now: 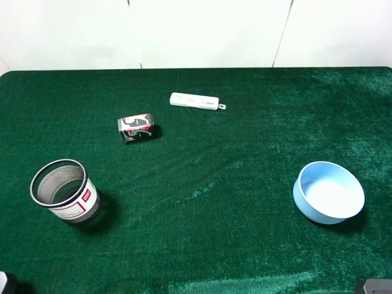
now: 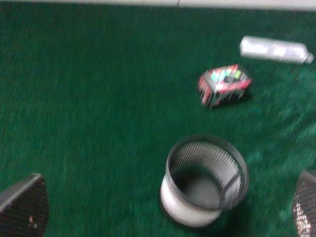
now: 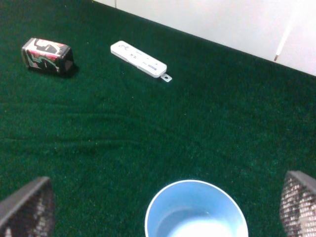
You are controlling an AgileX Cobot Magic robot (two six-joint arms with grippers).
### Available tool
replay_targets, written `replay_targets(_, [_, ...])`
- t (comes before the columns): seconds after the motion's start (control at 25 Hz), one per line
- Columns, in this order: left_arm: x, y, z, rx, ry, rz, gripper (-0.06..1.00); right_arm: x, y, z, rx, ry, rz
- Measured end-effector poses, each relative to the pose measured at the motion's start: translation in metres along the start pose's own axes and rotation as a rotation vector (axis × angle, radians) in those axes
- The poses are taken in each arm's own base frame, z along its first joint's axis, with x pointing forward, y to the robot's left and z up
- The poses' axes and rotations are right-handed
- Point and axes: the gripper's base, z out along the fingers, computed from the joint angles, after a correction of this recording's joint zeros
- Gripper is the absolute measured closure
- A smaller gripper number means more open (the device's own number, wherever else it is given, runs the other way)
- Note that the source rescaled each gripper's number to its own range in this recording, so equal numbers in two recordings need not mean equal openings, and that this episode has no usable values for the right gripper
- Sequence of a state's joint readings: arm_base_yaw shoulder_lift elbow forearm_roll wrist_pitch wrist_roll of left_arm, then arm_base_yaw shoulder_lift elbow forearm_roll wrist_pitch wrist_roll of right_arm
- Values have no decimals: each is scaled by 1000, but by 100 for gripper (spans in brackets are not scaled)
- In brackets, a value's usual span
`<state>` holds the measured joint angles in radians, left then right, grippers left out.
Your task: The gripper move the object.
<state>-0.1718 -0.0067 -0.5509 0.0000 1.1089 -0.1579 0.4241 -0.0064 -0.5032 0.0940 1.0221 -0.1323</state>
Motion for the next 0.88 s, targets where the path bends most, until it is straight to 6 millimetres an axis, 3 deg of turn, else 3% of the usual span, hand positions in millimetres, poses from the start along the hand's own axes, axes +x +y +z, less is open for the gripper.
replay_targets(0.88, [5,9,3,-101,46,22,-6,0,0,0,-1,0,1])
